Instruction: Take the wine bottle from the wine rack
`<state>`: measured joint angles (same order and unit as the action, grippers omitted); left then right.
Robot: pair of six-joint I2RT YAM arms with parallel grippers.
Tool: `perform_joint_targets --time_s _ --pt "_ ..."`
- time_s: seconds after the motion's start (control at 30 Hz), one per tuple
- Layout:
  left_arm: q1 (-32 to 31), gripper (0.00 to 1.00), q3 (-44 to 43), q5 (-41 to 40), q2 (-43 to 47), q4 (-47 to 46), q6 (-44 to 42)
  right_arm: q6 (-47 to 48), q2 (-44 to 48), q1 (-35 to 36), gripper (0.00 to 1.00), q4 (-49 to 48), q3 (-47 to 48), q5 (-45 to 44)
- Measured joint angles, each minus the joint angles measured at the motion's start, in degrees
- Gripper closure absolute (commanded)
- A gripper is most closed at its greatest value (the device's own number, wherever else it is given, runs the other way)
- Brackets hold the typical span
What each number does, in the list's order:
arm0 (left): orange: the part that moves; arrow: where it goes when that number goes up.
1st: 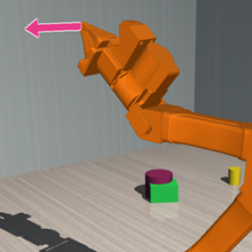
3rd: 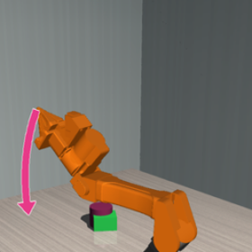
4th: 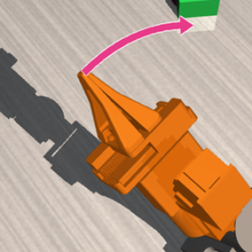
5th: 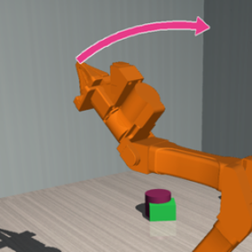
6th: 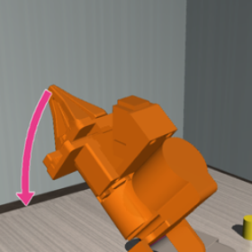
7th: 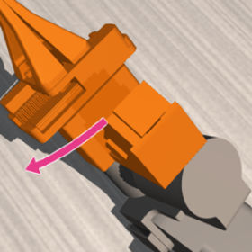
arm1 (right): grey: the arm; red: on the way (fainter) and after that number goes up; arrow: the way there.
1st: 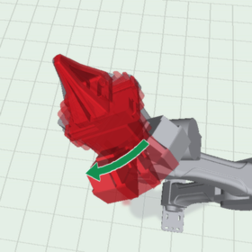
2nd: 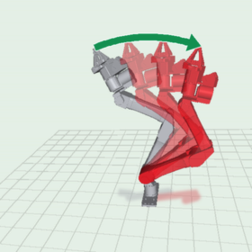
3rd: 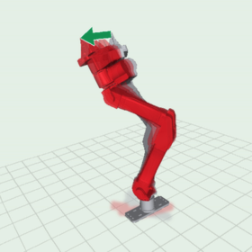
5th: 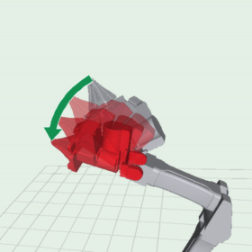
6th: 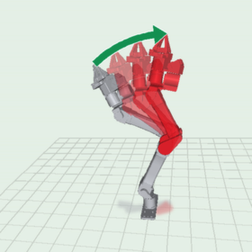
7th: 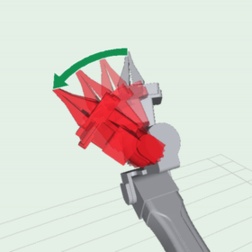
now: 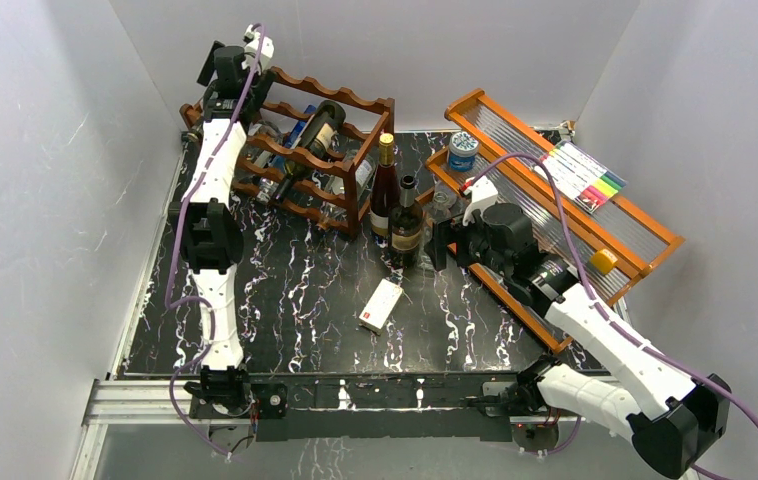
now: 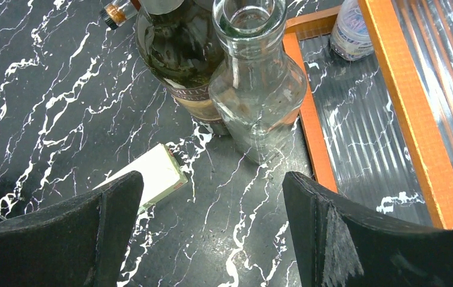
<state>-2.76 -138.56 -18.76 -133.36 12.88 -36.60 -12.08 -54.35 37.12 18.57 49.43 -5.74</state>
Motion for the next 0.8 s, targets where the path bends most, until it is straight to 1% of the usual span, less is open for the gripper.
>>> perform_joint_targets --time_s 0.13,0.27,0.37,0.47,0.57,0.67,0.73,0.8 --pt "0.6 0.02 0.2 1.6 -0.7 0.8 1.8 0.0 0.0 0.0 0.02 0.2 0.3 0.0" --pt "1.0 0.08 0.2 3.0 -0.8 1.0 4.4 0.0 0.0 0.0 0.02 0.2 0.5 0.0" --pt "1.3 0.17 0.3 4.1 -0.8 1.0 5.8 0.0 0.0 0.0 0.02 0.2 0.6 0.0" --pt "1.3 0.36 2.2 5.4 0.5 0.6 5.5 -0.3 0.0 0.0 0.02 0.2 0.6 0.0" --pt "1.3 0.47 3.3 5.5 1.5 0.6 4.3 -0.8 0.0 0.0 0.02 0.2 0.6 0.0" --pt "1.7 0.54 4.0 5.3 2.6 0.7 4.4 -1.3 0.0 0.0 0.02 0.2 0.6 0.1" --pt "1.9 0.58 4.7 5.6 3.4 0.4 5.5 -1.5 0.0 0.0 0.02 0.2 0.6 0.2" --pt "1.9 0.63 5.4 6.1 4.0 0.4 6.2 -1.7 0.2 0.0 0.02 0.2 0.6 0.3"
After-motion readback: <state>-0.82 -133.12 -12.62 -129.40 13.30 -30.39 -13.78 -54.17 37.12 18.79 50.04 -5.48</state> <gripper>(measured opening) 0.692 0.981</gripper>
